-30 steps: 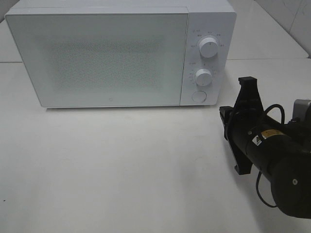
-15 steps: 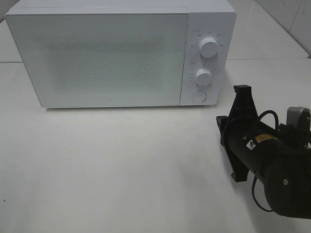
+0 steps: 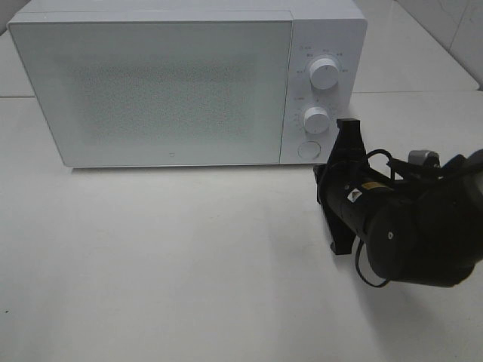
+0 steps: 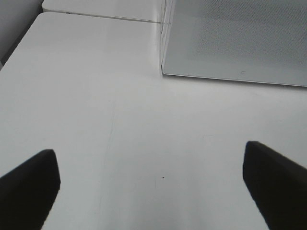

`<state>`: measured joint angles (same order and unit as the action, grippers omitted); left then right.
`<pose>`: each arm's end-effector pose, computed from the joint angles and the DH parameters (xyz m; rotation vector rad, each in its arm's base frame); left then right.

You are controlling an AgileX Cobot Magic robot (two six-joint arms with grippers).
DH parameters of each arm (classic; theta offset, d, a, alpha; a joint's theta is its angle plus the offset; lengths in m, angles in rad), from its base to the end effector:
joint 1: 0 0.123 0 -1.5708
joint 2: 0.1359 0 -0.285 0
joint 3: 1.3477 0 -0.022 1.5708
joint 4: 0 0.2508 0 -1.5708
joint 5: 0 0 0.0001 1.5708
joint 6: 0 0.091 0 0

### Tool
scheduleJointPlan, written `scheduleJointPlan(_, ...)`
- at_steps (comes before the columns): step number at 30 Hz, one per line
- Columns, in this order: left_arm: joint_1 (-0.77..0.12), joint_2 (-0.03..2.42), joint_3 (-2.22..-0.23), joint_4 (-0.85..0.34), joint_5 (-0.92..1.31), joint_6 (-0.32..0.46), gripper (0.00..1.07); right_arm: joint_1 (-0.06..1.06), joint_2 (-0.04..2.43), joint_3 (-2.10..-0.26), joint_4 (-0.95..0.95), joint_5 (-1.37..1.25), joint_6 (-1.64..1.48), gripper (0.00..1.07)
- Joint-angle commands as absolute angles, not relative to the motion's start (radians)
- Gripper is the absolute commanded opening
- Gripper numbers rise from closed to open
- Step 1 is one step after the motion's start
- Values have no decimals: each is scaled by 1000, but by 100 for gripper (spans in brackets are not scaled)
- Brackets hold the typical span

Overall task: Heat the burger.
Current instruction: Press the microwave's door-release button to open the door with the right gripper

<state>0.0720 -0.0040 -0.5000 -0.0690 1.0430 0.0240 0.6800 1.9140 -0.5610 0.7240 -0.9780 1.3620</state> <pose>-0.0044 -0.0058 0.2789 -0.0459 2.0202 -0.0214 0.2622 0.1478 0.1117 1.4361 1.5091 1.0564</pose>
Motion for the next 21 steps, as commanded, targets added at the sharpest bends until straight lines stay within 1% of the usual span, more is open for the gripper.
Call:
scheduleJointPlan(1, 72, -23, -497, -76, 1036, 18, 95, 659, 1931, -596, 707, -957, 1354, 0)
scheduleJointPlan(9, 72, -23, -497, -76, 1036, 18, 95, 600, 2008, -708, 660, -947, 1356, 0)
scheduleJointPlan(21, 72, -23, -497, -76, 1036, 18, 95, 571, 2087, -809, 667, -927, 1356, 0)
